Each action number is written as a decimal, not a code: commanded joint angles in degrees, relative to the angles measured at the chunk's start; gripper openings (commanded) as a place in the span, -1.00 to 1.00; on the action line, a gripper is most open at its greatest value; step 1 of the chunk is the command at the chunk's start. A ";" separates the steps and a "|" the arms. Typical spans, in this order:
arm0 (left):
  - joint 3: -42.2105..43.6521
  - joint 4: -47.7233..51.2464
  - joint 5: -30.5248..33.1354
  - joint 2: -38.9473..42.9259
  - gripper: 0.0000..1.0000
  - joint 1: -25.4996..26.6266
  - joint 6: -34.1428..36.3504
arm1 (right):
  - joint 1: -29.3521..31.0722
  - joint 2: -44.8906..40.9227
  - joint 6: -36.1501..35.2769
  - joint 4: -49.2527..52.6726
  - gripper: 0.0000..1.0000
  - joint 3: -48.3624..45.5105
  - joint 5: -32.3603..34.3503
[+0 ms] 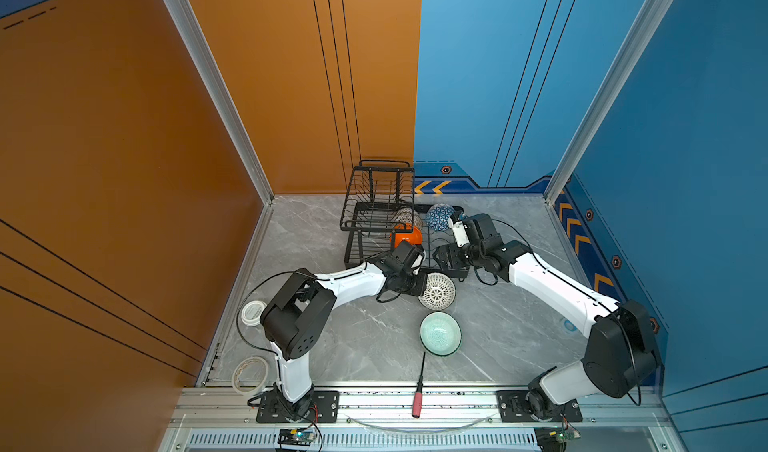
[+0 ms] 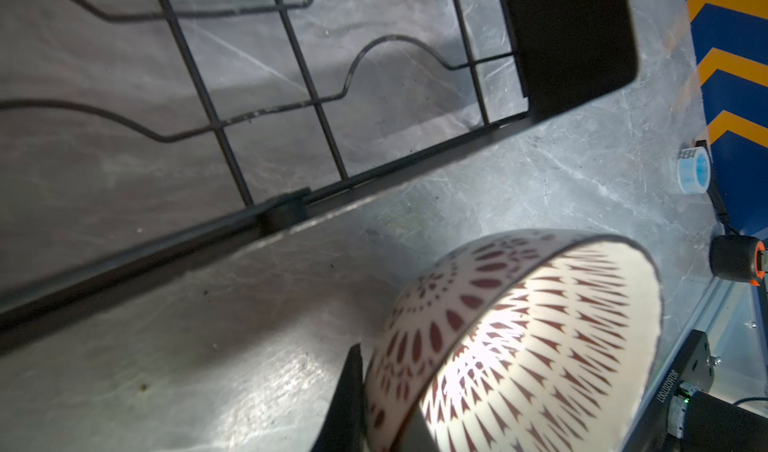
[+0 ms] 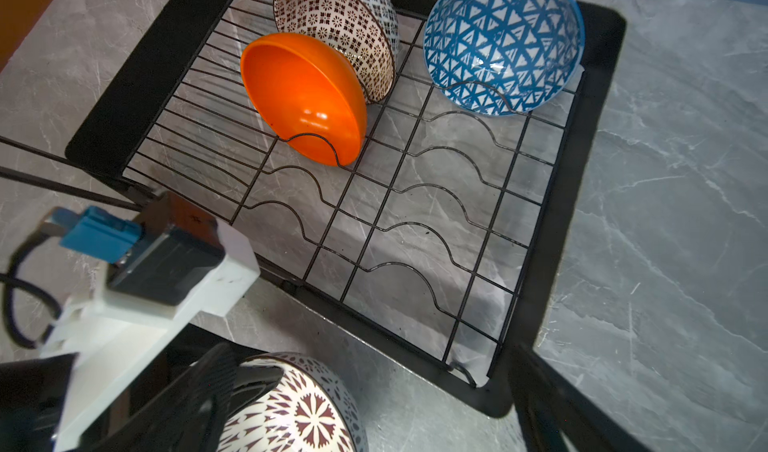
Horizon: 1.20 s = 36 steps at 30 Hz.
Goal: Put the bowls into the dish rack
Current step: 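Lift the white-and-maroon bowl with the left gripper while the right gripper closes on its rim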
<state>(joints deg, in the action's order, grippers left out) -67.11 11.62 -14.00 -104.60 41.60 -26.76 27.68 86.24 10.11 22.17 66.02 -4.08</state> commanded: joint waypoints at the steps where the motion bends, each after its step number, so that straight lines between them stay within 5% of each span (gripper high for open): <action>1: -3.51 2.91 1.48 4.27 -1.00 0.41 2.46 | -0.52 -1.94 -1.02 1.65 1.00 -0.80 1.35; 7: -6.02 5.98 2.38 6.39 -1.00 0.52 3.89 | -1.53 -4.72 -0.47 0.90 1.00 -1.76 0.37; 19: -14.16 10.94 8.13 10.87 -1.00 1.20 8.27 | -6.69 -14.77 2.72 2.34 1.00 0.42 -18.91; 29: -20.22 11.67 9.76 11.87 -1.00 2.49 10.39 | -5.97 -19.44 4.46 6.03 1.00 -1.48 -15.42; 36: -22.16 11.69 11.44 12.41 -1.00 3.26 11.46 | -5.53 -17.89 8.22 5.95 0.81 -1.87 -12.23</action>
<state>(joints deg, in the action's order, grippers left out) -86.61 24.14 -4.03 -94.50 44.27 -16.43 21.76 67.61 15.66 26.87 64.69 -18.61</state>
